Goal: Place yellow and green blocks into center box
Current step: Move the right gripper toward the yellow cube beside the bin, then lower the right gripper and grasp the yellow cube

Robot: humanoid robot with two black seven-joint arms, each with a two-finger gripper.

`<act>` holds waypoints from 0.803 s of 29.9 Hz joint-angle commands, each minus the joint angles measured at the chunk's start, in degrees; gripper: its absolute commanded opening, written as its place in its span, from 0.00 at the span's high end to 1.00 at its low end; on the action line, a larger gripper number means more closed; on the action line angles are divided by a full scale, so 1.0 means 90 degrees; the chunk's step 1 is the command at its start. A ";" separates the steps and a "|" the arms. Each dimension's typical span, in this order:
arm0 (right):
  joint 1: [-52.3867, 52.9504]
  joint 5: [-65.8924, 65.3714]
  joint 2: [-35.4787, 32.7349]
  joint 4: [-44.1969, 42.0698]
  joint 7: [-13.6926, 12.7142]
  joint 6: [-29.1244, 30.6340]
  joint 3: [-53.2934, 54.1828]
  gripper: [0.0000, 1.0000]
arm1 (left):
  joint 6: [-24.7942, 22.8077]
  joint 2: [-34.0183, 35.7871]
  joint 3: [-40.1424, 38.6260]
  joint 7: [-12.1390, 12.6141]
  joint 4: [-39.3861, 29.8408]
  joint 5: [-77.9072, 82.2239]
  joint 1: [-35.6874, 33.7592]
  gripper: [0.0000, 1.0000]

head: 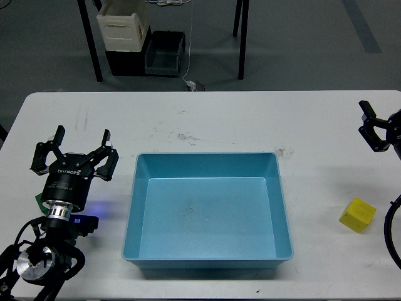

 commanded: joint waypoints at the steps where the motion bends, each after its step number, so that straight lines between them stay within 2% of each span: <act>1: 0.0770 -0.2090 -0.1090 0.0022 0.0180 0.0008 -0.0884 0.02 | -0.0007 0.0000 0.0006 0.0008 0.0071 -0.0011 0.0000 0.00; 2: 0.1004 -0.2452 -0.1403 0.0022 0.0384 0.0008 -0.1177 0.02 | 0.0003 0.0000 0.0006 -0.0002 0.0072 -0.0002 0.0000 0.00; 4: 0.1492 -0.3176 -0.2087 -0.0016 0.1008 0.0028 -0.1909 0.02 | 0.0003 -0.0010 0.0006 -0.0002 0.0082 -0.0011 0.0009 0.00; 6: 0.1893 -0.3743 -0.2644 -0.0123 0.1856 0.0028 -0.2729 0.03 | 0.0003 -0.0019 0.0006 -0.0002 0.0082 -0.0011 0.0009 0.00; 7: 0.2146 -0.3996 -0.2898 -0.0221 0.2421 0.0038 -0.3187 0.03 | 0.0003 -0.0019 0.0006 -0.0002 0.0082 -0.0002 0.0009 0.00; 8: 0.2410 -0.4221 -0.3104 -0.0280 0.2804 0.0047 -0.3598 0.04 | 0.0003 -0.0019 0.0006 -0.0002 0.0082 -0.0002 0.0009 0.00; 13: 0.3816 -0.5637 -0.3954 -0.0329 0.2804 0.0067 -0.5815 0.09 | 0.0003 -0.0019 0.0006 -0.0002 0.0111 -0.0002 0.0009 0.00; 18: 0.5174 -0.6995 -0.4131 -0.0261 0.2804 0.0077 -0.7895 0.23 | 0.0003 -0.0019 0.0006 -0.0002 0.0130 -0.0002 0.0019 0.00; 24: 0.5947 -0.7768 -0.4131 -0.0114 0.2804 0.0096 -0.9372 0.18 | 0.0003 -0.0029 0.0006 -0.0002 0.0130 -0.0011 0.0009 0.00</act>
